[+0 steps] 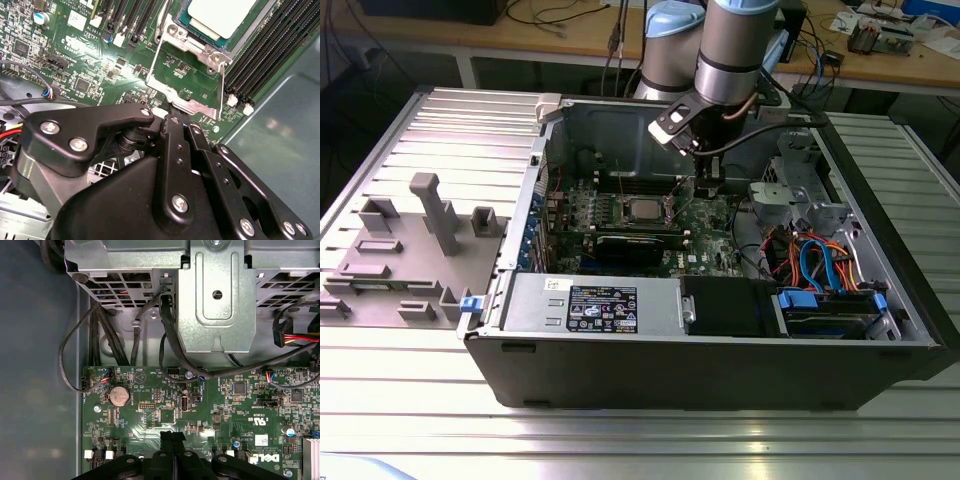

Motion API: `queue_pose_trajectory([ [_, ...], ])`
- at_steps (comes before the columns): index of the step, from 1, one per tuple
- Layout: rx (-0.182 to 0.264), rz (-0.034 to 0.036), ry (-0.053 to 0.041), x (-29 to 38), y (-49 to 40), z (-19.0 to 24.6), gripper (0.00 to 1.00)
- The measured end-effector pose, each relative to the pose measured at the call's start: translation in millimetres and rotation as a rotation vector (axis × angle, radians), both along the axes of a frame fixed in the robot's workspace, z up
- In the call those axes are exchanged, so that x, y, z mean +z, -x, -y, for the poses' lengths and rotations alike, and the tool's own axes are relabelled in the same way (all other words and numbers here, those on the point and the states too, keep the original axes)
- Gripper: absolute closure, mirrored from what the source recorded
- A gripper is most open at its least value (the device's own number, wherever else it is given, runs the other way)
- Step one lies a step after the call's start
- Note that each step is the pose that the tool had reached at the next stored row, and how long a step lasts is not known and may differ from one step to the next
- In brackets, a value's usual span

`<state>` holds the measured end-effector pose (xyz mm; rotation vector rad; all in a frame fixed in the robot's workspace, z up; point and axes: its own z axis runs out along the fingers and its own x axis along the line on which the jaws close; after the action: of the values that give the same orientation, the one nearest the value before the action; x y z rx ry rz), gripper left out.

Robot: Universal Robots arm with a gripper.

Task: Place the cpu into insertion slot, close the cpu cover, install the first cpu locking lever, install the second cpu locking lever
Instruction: 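Close the cpu cover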

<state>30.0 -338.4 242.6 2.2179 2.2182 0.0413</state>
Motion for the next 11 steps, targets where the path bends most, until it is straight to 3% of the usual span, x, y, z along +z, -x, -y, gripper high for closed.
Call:
queue_pose_trajectory([
  [11, 0.0, 0.0, 0.0, 0.0, 5.6, 0.0, 0.89],
])
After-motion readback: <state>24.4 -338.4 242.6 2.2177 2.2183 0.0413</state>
